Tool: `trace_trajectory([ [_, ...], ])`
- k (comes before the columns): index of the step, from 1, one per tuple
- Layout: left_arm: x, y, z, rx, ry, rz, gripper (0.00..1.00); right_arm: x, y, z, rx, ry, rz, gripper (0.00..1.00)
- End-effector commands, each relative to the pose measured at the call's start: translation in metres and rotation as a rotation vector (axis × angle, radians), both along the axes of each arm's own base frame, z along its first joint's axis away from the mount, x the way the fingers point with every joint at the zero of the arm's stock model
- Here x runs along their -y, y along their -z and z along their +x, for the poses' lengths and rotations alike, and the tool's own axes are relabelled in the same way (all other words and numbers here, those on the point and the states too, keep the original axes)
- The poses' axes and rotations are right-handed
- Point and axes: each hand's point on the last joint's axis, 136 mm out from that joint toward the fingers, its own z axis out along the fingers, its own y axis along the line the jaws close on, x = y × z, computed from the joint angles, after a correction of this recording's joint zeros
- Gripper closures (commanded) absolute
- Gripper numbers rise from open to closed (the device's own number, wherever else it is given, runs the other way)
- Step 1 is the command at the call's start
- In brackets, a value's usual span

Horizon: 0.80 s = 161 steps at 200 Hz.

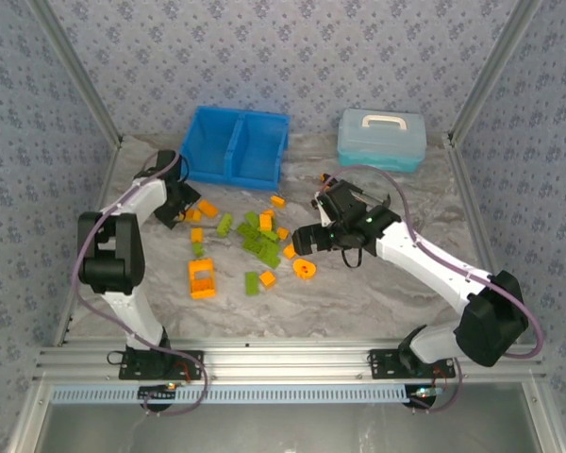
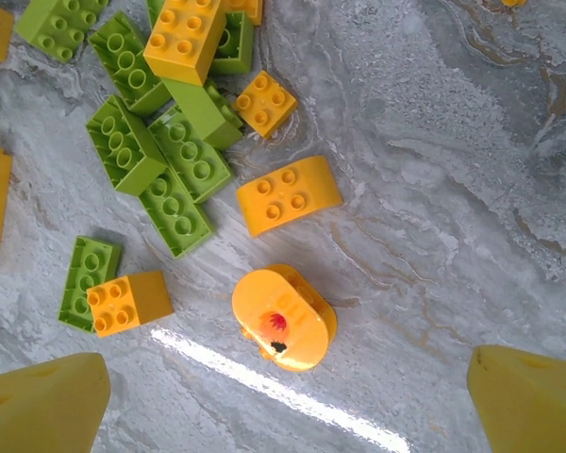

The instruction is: Sort the legos into containers by color

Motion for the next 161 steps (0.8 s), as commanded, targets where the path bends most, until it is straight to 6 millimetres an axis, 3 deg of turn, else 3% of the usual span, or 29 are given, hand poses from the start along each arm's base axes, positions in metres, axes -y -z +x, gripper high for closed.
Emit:
trace_trajectory([
  [1,-0.003,0.011,-0.015,-0.101,-0.124,-0.039,0.22,0.003,-0.010,0.002,0.033,0.016,-0.034,0.00],
  [58,-0.007,0.040,-0.027,-0.181,-0.159,-0.065,0.31,0.012,-0.014,0.000,0.080,0.048,-0.054,0.00],
  [106,-0.009,0.048,-0.035,-0.210,-0.135,-0.062,0.50,0.015,-0.021,0.002,0.106,0.077,-0.042,0.00],
  [135,-0.013,0.031,-0.035,-0.168,-0.116,-0.050,0.66,0.015,-0.022,0.003,0.111,0.084,-0.041,0.00],
  [161,-0.004,-0.012,-0.021,-0.016,-0.019,-0.067,0.76,0.016,-0.023,0.003,0.117,0.090,-0.044,0.00],
])
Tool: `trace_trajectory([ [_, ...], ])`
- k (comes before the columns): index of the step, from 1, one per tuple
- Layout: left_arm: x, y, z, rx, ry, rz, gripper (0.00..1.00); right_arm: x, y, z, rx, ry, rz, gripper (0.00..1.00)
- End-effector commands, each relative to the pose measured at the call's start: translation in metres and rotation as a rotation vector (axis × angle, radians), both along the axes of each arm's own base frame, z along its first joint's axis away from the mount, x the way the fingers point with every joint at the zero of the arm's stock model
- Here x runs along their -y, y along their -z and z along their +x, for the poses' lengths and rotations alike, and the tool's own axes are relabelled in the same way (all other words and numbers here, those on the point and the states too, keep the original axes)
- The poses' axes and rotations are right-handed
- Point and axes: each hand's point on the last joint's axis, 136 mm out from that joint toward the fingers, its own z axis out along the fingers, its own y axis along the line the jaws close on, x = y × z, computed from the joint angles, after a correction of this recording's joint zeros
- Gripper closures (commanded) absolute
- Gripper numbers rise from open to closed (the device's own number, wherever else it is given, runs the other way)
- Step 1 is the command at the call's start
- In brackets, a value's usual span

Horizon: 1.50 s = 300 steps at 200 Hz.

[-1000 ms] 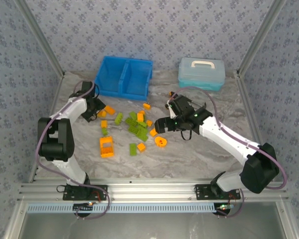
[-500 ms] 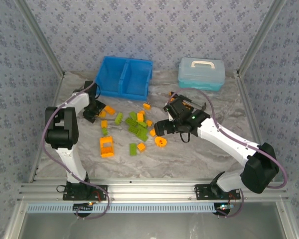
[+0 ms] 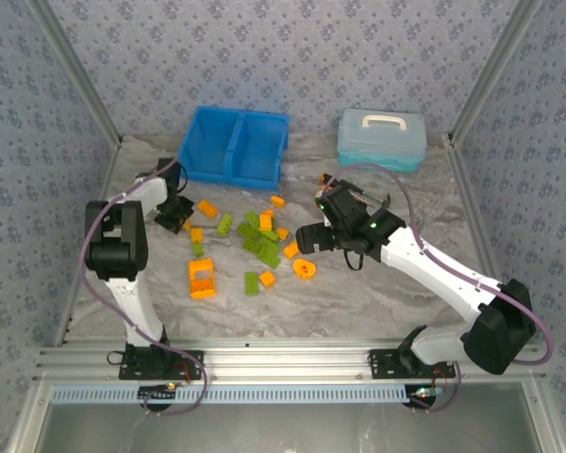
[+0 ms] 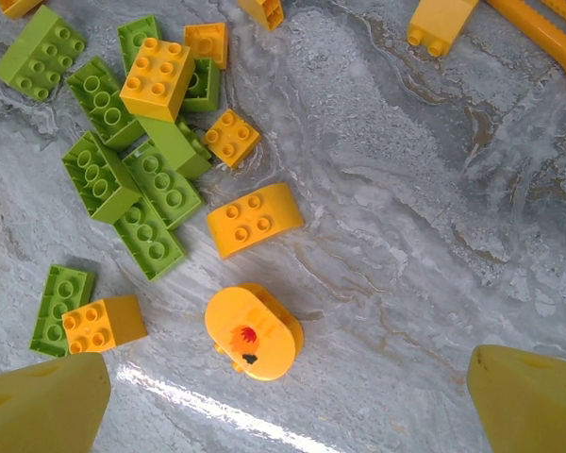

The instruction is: Sort the legos into containers by color

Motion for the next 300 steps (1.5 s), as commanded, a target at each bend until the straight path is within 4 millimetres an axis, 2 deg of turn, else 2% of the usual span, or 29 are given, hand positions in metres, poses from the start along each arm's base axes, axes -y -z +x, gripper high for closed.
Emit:
trace_trajectory([
  [1,0.009,-0.048,0.008,0.143,0.061,-0.033,0.77,0.004,-0.006,-0.001,0.020,0.027,-0.002,0.00],
  [28,0.053,-0.131,0.038,0.441,0.290,-0.059,0.81,0.005,-0.009,0.001,0.038,0.036,0.002,0.00],
  [52,0.117,-0.205,0.054,0.666,0.571,-0.028,0.84,0.004,-0.011,0.004,0.055,0.042,0.007,0.00],
  [70,0.168,-0.240,0.065,0.771,0.781,0.028,0.84,0.004,-0.013,0.005,0.060,0.044,0.009,0.00],
  [81,0.192,-0.249,0.075,0.790,0.870,0.073,0.85,0.005,-0.012,0.005,0.057,0.045,0.009,0.00],
  [100,0.216,-0.252,0.104,0.803,0.942,0.171,0.91,0.006,-0.011,0.002,0.046,0.056,0.016,0.00],
  [115,0.223,-0.246,0.132,0.805,0.955,0.257,0.96,0.006,-0.012,-0.002,0.037,0.057,0.032,0.00],
  [151,0.223,-0.200,0.184,0.735,0.940,0.391,0.95,0.011,-0.013,-0.014,0.034,0.083,0.071,0.00],
  [183,0.237,-0.161,0.205,0.684,0.989,0.344,0.84,0.017,-0.017,-0.019,0.040,0.096,0.075,0.00],
  [195,0.238,-0.157,0.206,0.674,0.984,0.333,0.76,0.019,-0.018,-0.020,0.039,0.098,0.072,0.00],
  [209,0.240,-0.162,0.205,0.685,0.976,0.310,0.59,0.020,-0.020,-0.020,0.044,0.100,0.069,0.00],
  [233,0.238,-0.198,0.194,0.737,0.955,0.284,0.51,0.019,-0.024,-0.019,0.051,0.099,0.074,0.00],
  [251,0.236,-0.236,0.178,0.805,0.939,0.256,0.45,0.017,-0.027,-0.017,0.059,0.099,0.080,0.00],
  [262,0.232,-0.257,0.162,0.836,0.929,0.234,0.44,0.016,-0.028,-0.016,0.066,0.099,0.084,0.00],
  [265,0.232,-0.256,0.157,0.829,0.931,0.226,0.44,0.016,-0.028,-0.015,0.068,0.099,0.084,0.00],
  [266,0.231,-0.264,0.155,0.845,0.927,0.225,0.44,0.016,-0.028,-0.015,0.068,0.100,0.083,0.00],
  [269,0.229,-0.262,0.149,0.834,0.928,0.219,0.43,0.015,-0.028,-0.015,0.069,0.097,0.084,0.00],
  [277,0.224,-0.278,0.133,0.857,0.915,0.211,0.43,0.015,-0.027,-0.013,0.073,0.097,0.080,0.00],
  [278,0.222,-0.271,0.129,0.839,0.917,0.209,0.43,0.015,-0.027,-0.013,0.072,0.096,0.079,0.00],
  [281,0.220,-0.280,0.124,0.860,0.907,0.205,0.43,0.015,-0.026,-0.012,0.072,0.097,0.076,0.00],
  [282,0.218,-0.273,0.120,0.841,0.910,0.202,0.43,0.015,-0.026,-0.012,0.072,0.098,0.077,0.00],
  [285,0.215,-0.272,0.113,0.836,0.906,0.197,0.43,0.015,-0.025,-0.012,0.073,0.098,0.074,0.00],
  [288,0.212,-0.272,0.105,0.838,0.903,0.191,0.42,0.015,-0.023,-0.011,0.072,0.099,0.070,0.00],
  [289,0.212,-0.280,0.104,0.858,0.899,0.189,0.42,0.014,-0.023,-0.011,0.072,0.097,0.070,0.00],
  [290,0.211,-0.268,0.100,0.830,0.904,0.186,0.41,0.014,-0.022,-0.011,0.072,0.097,0.069,0.00],
  [291,0.210,-0.268,0.098,0.829,0.903,0.184,0.41,0.014,-0.022,-0.011,0.072,0.097,0.067,0.00],
  [293,0.208,-0.279,0.093,0.858,0.896,0.183,0.40,0.014,-0.021,-0.010,0.072,0.096,0.065,0.00],
  [294,0.207,-0.268,0.089,0.832,0.900,0.181,0.40,0.014,-0.020,-0.010,0.070,0.097,0.063,0.00],
  [300,0.200,-0.267,0.074,0.831,0.892,0.175,0.39,0.012,-0.016,-0.009,0.068,0.089,0.058,0.00],
])
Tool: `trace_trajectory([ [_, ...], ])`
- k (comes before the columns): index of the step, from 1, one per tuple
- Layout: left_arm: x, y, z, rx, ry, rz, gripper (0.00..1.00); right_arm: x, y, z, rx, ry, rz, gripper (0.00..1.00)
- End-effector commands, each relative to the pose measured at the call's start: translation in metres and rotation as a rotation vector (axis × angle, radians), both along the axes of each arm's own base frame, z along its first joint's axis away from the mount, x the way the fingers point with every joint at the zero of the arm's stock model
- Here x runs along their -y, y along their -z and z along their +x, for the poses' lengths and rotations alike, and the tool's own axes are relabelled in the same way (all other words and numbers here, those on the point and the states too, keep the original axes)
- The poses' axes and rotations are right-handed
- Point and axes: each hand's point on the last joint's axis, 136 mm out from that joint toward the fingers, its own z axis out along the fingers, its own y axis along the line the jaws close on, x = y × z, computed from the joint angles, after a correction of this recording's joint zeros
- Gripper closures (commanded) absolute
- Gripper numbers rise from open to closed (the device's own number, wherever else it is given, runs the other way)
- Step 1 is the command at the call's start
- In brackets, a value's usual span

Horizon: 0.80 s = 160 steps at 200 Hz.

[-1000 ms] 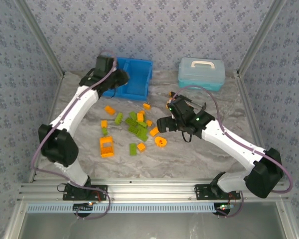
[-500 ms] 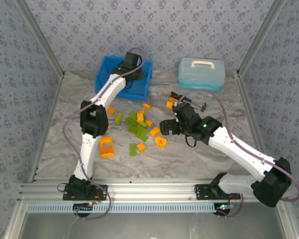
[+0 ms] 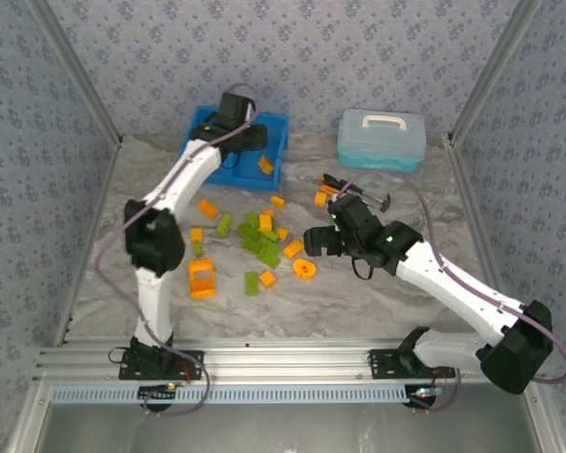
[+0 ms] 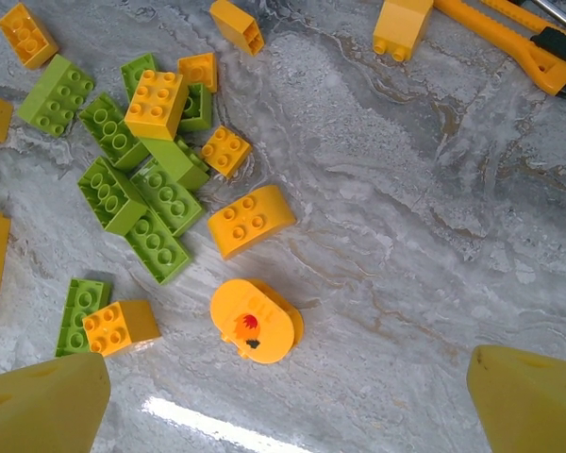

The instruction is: Sort the legos into containers by color

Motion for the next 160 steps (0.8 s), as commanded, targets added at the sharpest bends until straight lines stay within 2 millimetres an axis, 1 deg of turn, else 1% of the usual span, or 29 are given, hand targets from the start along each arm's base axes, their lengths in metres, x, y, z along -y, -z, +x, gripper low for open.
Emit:
trace_trajectory([
  [1,-0.016,-0.041,-0.055,0.060,-0.002,-0.096,0.39,-0.004,0.001,0.006,0.022,0.001,-0.016,0.00],
  [5,-0.021,-0.042,-0.066,0.063,-0.005,-0.104,0.38,-0.006,0.004,0.007,0.019,-0.009,-0.018,0.00],
  [12,-0.029,-0.037,-0.086,0.055,-0.008,-0.105,0.35,-0.010,0.010,0.006,0.014,-0.041,-0.023,0.00],
  [13,-0.030,-0.043,-0.088,0.068,-0.009,-0.113,0.35,-0.011,0.011,0.006,0.011,-0.048,-0.025,0.00],
  [14,-0.032,-0.035,-0.092,0.052,-0.010,-0.105,0.35,-0.013,0.011,0.007,0.017,-0.053,-0.019,0.00],
  [15,-0.033,-0.040,-0.093,0.061,-0.011,-0.111,0.35,-0.014,0.011,0.008,0.020,-0.057,-0.017,0.00],
  [17,-0.035,-0.039,-0.098,0.062,-0.013,-0.112,0.34,-0.017,0.012,0.008,0.021,-0.070,-0.012,0.00],
  [24,-0.044,-0.030,-0.116,0.047,-0.021,-0.105,0.32,-0.024,0.020,0.007,0.015,-0.120,-0.018,0.00],
  [25,-0.046,-0.032,-0.118,0.050,-0.022,-0.107,0.32,-0.025,0.020,0.007,0.016,-0.127,-0.018,0.00],
  [37,-0.059,-0.016,-0.146,0.017,-0.032,-0.096,0.30,-0.032,0.034,0.008,0.005,-0.197,-0.055,0.00],
  [45,-0.064,-0.009,-0.164,-0.001,-0.023,-0.098,0.26,-0.034,0.046,0.010,-0.008,-0.233,-0.096,0.00],
  [64,-0.071,0.017,-0.204,-0.066,0.019,-0.083,0.10,-0.043,0.072,0.010,-0.036,-0.351,-0.186,0.00],
  [70,-0.074,0.026,-0.216,-0.090,0.025,-0.074,0.05,-0.045,0.078,0.009,-0.043,-0.382,-0.204,0.00],
  [80,-0.080,0.039,-0.233,-0.128,0.031,-0.059,0.01,-0.050,0.090,0.007,-0.060,-0.438,-0.236,0.00],
  [86,-0.085,0.046,-0.242,-0.149,0.030,-0.050,0.01,-0.052,0.099,0.006,-0.075,-0.465,-0.254,0.00],
  [99,-0.093,0.057,-0.258,-0.180,0.030,-0.029,0.01,-0.054,0.117,0.004,-0.113,-0.499,-0.293,0.00],
  [104,-0.096,0.057,-0.263,-0.183,0.031,-0.024,0.01,-0.054,0.126,0.004,-0.130,-0.508,-0.309,0.00],
  [109,-0.097,0.056,-0.266,-0.178,0.034,-0.022,0.01,-0.054,0.130,0.005,-0.139,-0.510,-0.320,0.00],
  [110,-0.098,0.056,-0.266,-0.177,0.035,-0.022,0.01,-0.054,0.134,0.004,-0.149,-0.512,-0.328,0.00],
  [113,-0.098,0.055,-0.267,-0.170,0.036,-0.024,0.01,-0.053,0.139,0.004,-0.160,-0.515,-0.340,0.00],
  [118,-0.101,0.057,-0.274,-0.186,0.039,-0.014,0.01,-0.054,0.143,0.004,-0.169,-0.519,-0.350,0.00],
  [127,-0.102,0.055,-0.278,-0.178,0.053,-0.012,0.01,-0.056,0.152,0.005,-0.184,-0.528,-0.371,0.04],
  [136,-0.101,0.052,-0.280,-0.171,0.073,-0.012,0.01,-0.057,0.159,0.006,-0.194,-0.532,-0.381,0.10],
  [160,-0.097,0.053,-0.287,-0.190,0.132,0.004,0.01,-0.063,0.167,0.007,-0.206,-0.534,-0.396,0.32],
])
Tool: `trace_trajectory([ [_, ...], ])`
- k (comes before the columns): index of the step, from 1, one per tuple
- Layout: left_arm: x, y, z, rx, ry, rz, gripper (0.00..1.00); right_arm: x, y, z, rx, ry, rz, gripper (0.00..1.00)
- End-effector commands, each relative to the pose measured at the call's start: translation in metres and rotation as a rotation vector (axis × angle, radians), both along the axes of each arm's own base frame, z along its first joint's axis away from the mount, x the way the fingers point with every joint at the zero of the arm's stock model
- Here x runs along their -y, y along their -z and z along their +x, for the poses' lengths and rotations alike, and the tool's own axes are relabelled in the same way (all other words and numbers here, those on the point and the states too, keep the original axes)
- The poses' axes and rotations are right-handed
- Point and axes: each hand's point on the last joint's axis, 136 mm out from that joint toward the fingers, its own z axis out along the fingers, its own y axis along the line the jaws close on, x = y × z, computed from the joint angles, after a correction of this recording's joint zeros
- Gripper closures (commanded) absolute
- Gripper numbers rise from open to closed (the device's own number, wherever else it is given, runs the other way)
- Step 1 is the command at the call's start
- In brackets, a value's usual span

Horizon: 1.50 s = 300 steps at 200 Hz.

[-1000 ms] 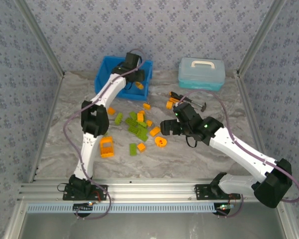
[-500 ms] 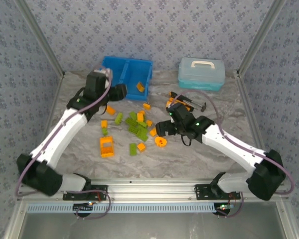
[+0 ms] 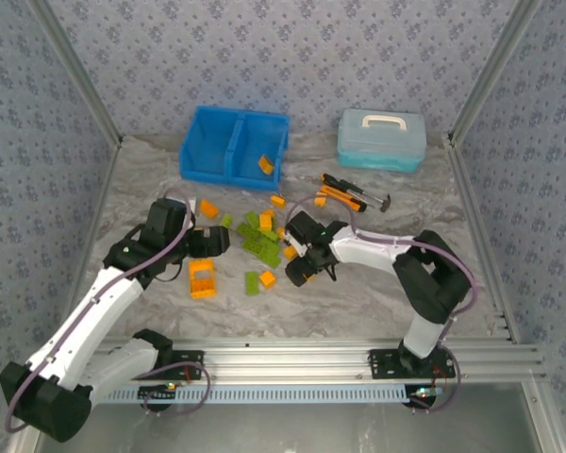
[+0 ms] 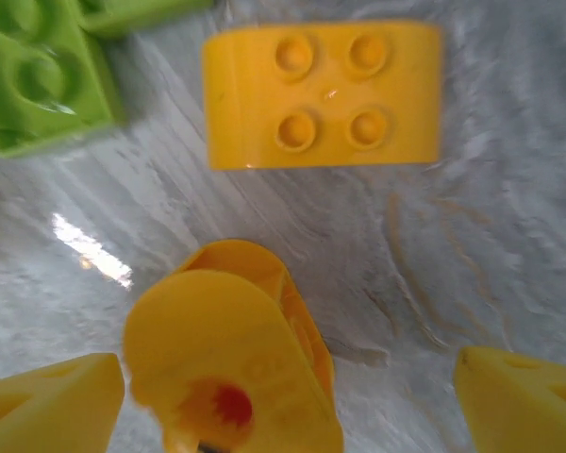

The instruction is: Sort the legos into containers by color

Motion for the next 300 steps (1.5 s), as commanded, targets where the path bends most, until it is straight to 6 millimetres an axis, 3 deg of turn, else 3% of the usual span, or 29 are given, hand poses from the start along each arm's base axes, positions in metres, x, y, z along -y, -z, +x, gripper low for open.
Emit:
trace_trajectory([
  [1,0.005,0.002,-0.012,-0.034,0.083,0.021,0.01,-0.013,-0.006,0.008,0.027,-0.040,0.003,0.33],
  [32,0.005,-0.012,-0.017,-0.011,0.144,0.049,0.01,-0.016,-0.018,0.008,0.045,-0.020,0.005,0.54],
  [65,-0.001,-0.041,-0.011,0.082,0.168,0.104,0.01,-0.031,-0.078,0.018,0.143,-0.003,0.111,0.65],
  [73,-0.003,-0.045,-0.008,0.103,0.159,0.116,0.01,-0.041,-0.108,0.030,0.205,0.006,0.164,0.65],
  [102,-0.012,-0.050,-0.004,0.164,0.111,0.106,0.01,-0.068,-0.185,0.078,0.413,0.058,0.296,0.65],
  [114,-0.018,-0.055,-0.007,0.182,0.090,0.096,0.01,-0.080,-0.206,0.107,0.489,0.095,0.338,0.65],
  [128,-0.025,-0.058,-0.011,0.212,0.062,0.081,0.01,-0.092,-0.218,0.144,0.538,0.155,0.377,0.67],
  [147,-0.029,-0.061,-0.021,0.249,0.042,0.045,0.01,-0.106,-0.215,0.198,0.563,0.225,0.397,0.68],
  [172,-0.035,-0.068,-0.028,0.298,0.032,0.047,0.01,-0.122,-0.188,0.261,0.552,0.264,0.346,0.69],
  [199,-0.039,-0.068,-0.028,0.301,0.023,0.064,0.01,-0.132,-0.166,0.301,0.587,0.279,0.319,0.68],
  [218,-0.038,-0.065,-0.027,0.286,0.027,0.067,0.01,-0.139,-0.156,0.317,0.624,0.289,0.362,0.67],
  [241,-0.035,-0.062,-0.024,0.269,0.035,0.067,0.01,-0.157,-0.156,0.320,0.654,0.235,0.419,0.63],
  [272,-0.037,-0.058,-0.021,0.248,0.030,0.072,0.01,-0.162,-0.179,0.319,0.723,0.209,0.408,0.34],
  [300,-0.038,-0.054,-0.019,0.238,0.031,0.084,0.01,-0.153,-0.218,0.313,0.749,0.221,0.437,0.27],
])
